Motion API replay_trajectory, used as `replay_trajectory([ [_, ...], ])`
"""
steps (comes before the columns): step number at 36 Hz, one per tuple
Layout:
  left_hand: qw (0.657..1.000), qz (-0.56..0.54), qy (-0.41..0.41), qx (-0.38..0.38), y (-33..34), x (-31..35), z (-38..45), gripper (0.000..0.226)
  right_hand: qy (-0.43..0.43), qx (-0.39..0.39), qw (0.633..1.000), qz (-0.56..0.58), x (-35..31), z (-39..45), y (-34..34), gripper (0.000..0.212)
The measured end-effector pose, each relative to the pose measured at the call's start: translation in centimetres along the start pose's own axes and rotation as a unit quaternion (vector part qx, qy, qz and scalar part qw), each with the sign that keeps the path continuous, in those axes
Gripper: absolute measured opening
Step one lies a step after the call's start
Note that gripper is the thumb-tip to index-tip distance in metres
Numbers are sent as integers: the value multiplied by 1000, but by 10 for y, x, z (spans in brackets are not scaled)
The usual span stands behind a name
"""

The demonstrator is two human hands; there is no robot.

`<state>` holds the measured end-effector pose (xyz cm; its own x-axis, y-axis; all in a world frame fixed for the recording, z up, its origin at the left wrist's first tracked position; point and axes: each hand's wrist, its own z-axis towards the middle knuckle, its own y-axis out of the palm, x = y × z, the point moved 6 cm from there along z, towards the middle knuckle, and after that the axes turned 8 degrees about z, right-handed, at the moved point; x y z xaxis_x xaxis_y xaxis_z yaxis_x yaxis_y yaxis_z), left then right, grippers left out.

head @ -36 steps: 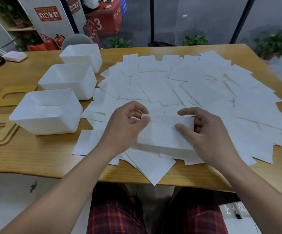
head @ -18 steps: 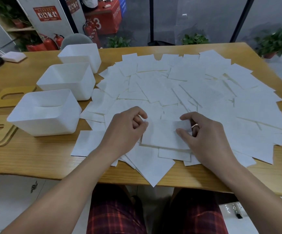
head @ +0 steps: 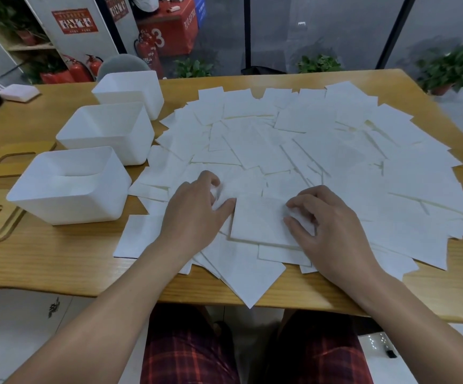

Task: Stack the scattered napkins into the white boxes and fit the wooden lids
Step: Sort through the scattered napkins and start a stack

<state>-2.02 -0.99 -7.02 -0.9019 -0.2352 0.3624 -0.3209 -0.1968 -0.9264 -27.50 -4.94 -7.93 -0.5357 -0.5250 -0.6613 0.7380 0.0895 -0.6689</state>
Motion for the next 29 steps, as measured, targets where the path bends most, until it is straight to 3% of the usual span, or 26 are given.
replay_trajectory([
  [3,998,-54,-23,-28,1,-1,3,34,-3,1,1000,3,0,0,0,13],
  [8,994,-107,7,-21,-2,4,3,22,-5,1,1000,4,-1,0,-1,13],
  [17,970,-220,13,105,-37,1,7,8,-5,-4,1000,16,-3,0,-5,19],
  [20,951,-292,11,104,-44,2,6,10,-5,9,999,34,-6,-1,-11,29],
  [25,925,-377,51,3,-36,24,-3,11,41,37,990,132,-14,0,-21,36],
  [29,929,-324,118,-135,-22,46,-14,11,76,35,963,257,-22,1,-25,29],
])
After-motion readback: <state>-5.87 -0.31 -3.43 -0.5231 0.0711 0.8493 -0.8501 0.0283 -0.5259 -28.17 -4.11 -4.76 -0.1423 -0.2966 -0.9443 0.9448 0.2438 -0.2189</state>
